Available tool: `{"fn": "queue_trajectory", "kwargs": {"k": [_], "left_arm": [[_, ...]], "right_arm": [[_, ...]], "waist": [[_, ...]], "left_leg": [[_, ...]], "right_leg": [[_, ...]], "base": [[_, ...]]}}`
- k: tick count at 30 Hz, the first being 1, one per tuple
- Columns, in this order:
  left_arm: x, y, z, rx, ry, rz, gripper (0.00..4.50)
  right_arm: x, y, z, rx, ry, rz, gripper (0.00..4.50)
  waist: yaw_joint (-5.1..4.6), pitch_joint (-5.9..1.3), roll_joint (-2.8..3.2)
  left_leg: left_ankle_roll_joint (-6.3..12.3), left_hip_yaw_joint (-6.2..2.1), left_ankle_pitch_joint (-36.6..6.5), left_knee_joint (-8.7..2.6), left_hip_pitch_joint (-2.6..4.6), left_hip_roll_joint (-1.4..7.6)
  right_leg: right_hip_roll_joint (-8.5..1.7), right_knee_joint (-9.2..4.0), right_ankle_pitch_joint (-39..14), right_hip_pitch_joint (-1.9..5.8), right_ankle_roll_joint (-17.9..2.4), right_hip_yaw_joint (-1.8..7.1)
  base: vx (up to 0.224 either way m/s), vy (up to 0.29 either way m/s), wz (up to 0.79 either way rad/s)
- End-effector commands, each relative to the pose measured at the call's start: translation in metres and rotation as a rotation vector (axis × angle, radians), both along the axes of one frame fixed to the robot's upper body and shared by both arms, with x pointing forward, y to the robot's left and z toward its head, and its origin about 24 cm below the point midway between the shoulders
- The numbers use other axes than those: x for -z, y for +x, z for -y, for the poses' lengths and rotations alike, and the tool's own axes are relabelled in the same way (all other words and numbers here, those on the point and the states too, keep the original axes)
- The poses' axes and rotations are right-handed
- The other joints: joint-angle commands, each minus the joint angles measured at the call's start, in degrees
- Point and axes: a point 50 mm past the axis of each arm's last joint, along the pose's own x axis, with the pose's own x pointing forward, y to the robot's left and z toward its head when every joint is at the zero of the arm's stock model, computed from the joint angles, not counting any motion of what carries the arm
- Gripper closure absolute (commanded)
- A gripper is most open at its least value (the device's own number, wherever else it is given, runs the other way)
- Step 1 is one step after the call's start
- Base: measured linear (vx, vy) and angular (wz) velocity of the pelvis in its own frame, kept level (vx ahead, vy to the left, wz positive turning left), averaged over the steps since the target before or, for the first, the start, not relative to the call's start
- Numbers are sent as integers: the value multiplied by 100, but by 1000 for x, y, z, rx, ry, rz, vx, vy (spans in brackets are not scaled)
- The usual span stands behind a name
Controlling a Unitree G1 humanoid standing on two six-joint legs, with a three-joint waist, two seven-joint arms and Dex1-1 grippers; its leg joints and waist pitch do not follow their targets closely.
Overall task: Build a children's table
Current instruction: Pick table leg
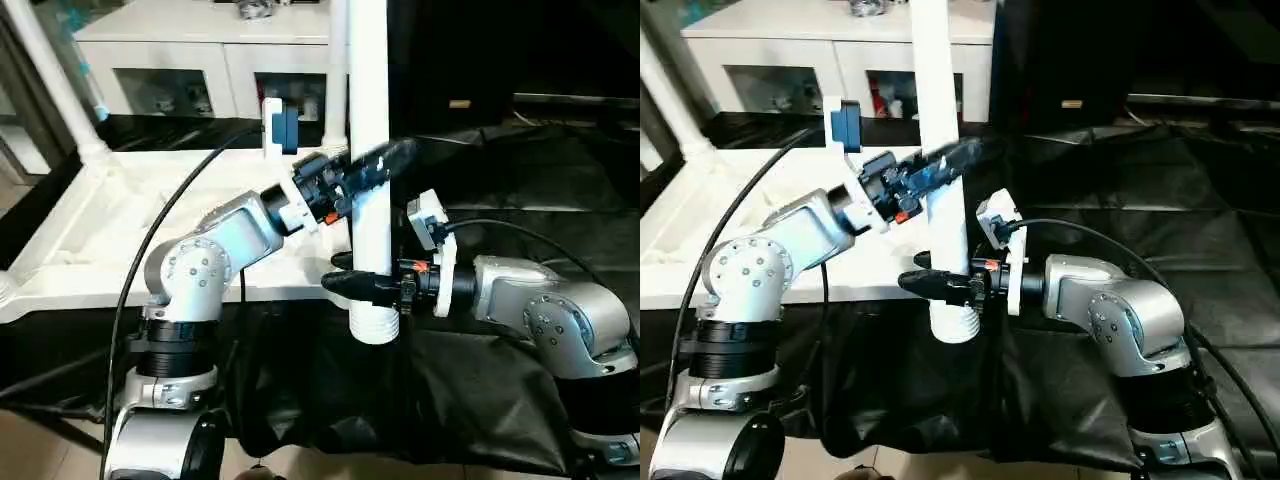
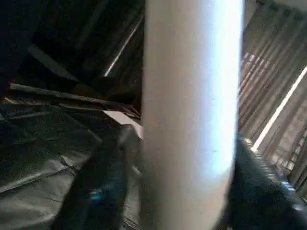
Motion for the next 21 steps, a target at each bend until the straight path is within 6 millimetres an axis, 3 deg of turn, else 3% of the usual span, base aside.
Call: {"fn": "queue_trajectory", "kwargs": {"k": [1,4,7,8,9,21], "left_arm": [[1,4,-2,-30,12,-11,220],[0,3,-1,-23,4,-9,213],[-1,3,-1,-40,7,-5,255],[-1,4,-1,-53,13,0,247],[-1,5,-1,-68,22,2,255],[-7,7,1,-100,108,57,268]], "right_arm": [[-4,1,0,-7,-1,25,257],[-4,3,0,-4,-5,31,257],[-5,8,1,32,-21,76,257],[-5,9,1,39,-18,77,201],[-6,11,2,43,-4,65,187],[-13,16,10,58,-51,99,126]], "waist": [[11,-431,-141],[12,-428,-142],[12,-423,-149],[7,-420,-157],[3,-423,-160],[16,-432,-148]], "left_leg": [[107,-56,-868,-383,44,195],[98,-57,-911,-389,49,198],[66,-60,-945,-395,43,201],[71,-58,-938,-396,42,198],[103,-61,-931,-393,37,197],[122,-58,-867,-386,56,205]], "right_leg": [[-266,-450,-1655,320,-889,216],[-266,-461,-1771,318,-859,214],[-271,-460,-1794,315,-836,213],[-271,-462,-1804,316,-834,214],[-269,-466,-1792,323,-813,217],[-263,-439,-1618,317,-886,218]], "base": [[0,0,0],[0,0,0],[0,0,0],[0,0,0],[0,0,0],[0,0,0]]}}
